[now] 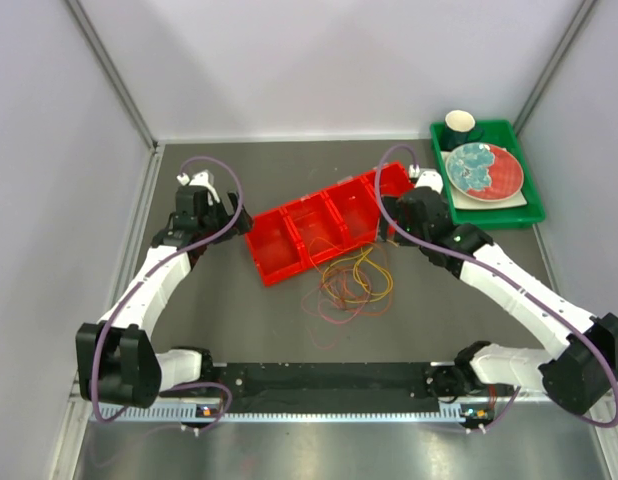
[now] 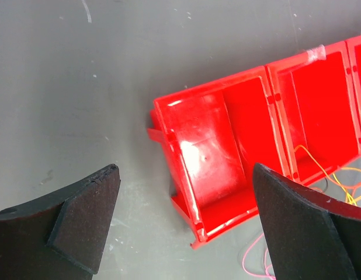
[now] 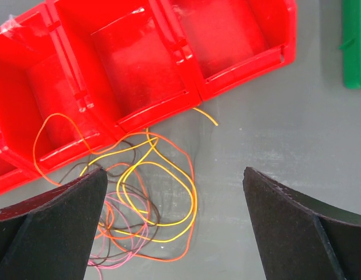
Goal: Untangle the cables
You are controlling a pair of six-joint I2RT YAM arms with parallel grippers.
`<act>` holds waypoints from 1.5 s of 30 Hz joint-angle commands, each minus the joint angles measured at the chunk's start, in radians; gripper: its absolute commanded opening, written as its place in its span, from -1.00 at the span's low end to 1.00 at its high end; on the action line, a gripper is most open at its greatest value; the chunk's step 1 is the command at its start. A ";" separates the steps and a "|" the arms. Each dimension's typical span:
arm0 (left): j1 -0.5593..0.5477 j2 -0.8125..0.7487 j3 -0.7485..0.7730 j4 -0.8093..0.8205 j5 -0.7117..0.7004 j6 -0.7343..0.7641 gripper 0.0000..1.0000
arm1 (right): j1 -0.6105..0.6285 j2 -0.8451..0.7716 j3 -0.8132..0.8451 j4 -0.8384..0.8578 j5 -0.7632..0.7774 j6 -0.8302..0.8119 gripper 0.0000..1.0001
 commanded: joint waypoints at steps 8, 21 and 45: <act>-0.228 -0.008 0.084 -0.064 -0.174 0.066 0.98 | 0.024 -0.075 -0.165 0.056 -0.147 0.133 0.78; -0.357 0.067 0.173 -0.072 -0.254 0.075 0.98 | 0.027 -0.035 -0.191 0.095 -0.048 0.149 -0.17; -0.355 0.041 0.157 -0.095 -0.263 0.066 0.98 | -0.064 0.365 -0.085 0.394 -0.111 -0.028 -0.37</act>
